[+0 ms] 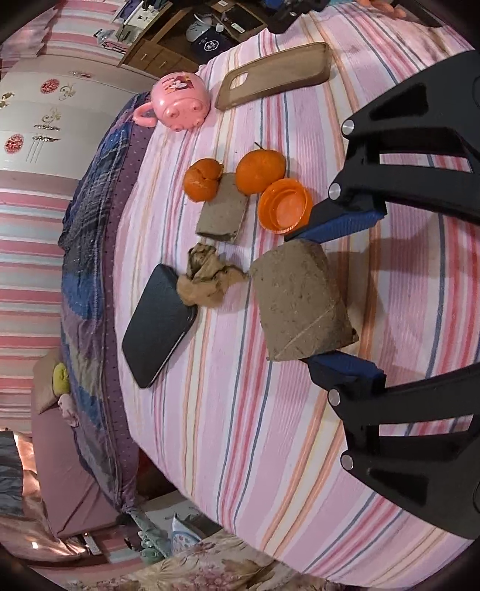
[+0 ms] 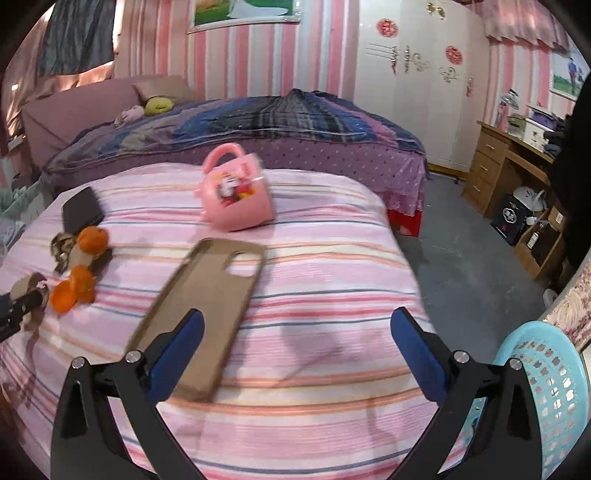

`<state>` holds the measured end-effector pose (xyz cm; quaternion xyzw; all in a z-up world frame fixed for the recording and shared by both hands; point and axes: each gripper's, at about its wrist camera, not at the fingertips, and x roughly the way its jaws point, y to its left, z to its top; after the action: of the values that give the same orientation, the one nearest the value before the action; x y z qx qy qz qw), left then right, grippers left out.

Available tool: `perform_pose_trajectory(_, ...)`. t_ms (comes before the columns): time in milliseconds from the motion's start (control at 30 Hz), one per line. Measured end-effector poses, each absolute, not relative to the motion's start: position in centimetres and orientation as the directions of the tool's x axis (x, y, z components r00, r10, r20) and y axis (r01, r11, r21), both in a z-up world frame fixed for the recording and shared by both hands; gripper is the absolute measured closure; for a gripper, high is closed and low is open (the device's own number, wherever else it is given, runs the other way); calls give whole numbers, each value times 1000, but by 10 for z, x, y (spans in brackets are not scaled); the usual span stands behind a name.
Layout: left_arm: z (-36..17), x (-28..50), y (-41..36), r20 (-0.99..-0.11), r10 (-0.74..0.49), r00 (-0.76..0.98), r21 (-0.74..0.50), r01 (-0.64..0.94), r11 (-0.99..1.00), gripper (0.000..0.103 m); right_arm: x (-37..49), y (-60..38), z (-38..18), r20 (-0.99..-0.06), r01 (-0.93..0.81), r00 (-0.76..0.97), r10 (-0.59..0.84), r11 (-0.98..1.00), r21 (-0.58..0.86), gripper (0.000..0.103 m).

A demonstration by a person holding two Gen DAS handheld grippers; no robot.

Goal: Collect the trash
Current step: 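Grasp the brown paper roll with the left tool while the right tool grasps a tangerine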

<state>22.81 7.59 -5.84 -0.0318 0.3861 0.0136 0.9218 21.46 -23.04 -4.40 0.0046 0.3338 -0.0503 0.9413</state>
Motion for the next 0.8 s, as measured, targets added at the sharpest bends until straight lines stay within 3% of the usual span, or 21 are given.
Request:
perform_pose_trajectory(200,-48,222,102,-688,72,722,-6,-105,994,51,213,-190,-45,-634,3,773,7,1000,15,4)
perform_pose_trajectory(433,-34,218,129,-659,117,743,5,-151,989,51,227,-121,-43,-618,-121,784,60,991,-56,6)
perform_pose_trajectory(567,-30,216,142,-656,125,744,-13,-176,984,51,245,-85,-51,-663,-202,739,117,978,-52,29)
perform_pose_trajectory(700,-29,217,154,-660,118,742,-45,-196,980,51,257,-61,-59,-693,-245,709,134,967,-64,43)
perform_pose_trajectory(800,-29,217,157,-663,112,740,-59,-201,978,51,266,-56,-66,-728,-281,661,179,960,-20,62)
